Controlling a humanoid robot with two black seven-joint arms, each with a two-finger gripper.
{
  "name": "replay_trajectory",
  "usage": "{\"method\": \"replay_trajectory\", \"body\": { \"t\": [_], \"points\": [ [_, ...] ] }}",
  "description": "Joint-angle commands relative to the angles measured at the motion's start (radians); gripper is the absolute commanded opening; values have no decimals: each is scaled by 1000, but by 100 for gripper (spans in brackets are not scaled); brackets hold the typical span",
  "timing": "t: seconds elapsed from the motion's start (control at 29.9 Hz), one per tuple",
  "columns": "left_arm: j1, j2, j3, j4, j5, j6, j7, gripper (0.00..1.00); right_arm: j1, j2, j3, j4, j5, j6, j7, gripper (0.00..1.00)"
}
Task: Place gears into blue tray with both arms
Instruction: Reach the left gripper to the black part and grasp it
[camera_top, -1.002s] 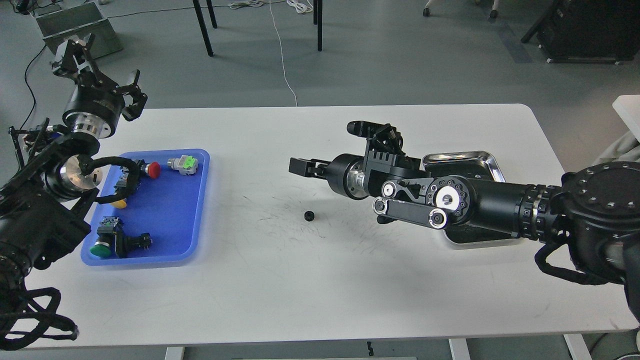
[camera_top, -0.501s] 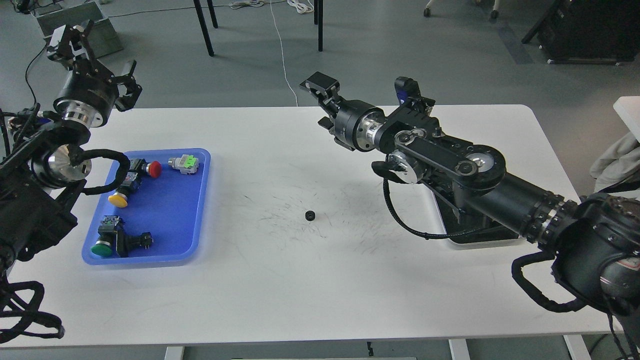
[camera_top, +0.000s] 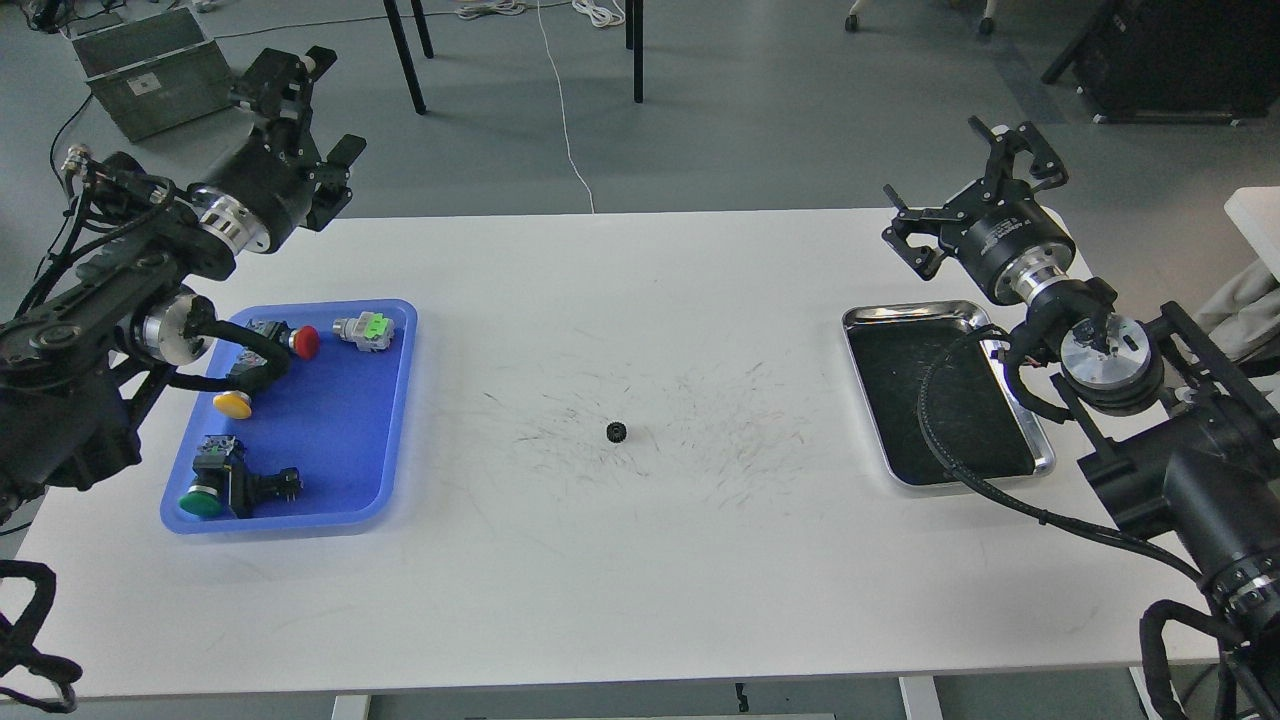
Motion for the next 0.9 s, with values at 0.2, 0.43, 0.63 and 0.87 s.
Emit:
{"method": "replay_trajectory", "body": {
  "t": [0.2,0.43,0.63,0.87],
  "points": [
    [-1,107,223,-306,363,163,10,98,-112,-70,29,1,23,122,20,99],
    [3,33,313,-385,914,245,11,98,-124,-65,40,-91,47,241,86,99],
    [11,-66,402,-330,1094,325,57,98,-150,-65,39,-117,121,265,81,99],
    [72,-220,465,-130,1154,428,140,98,-161,-62,37,-116,121,262,87,99]
  ]
}}
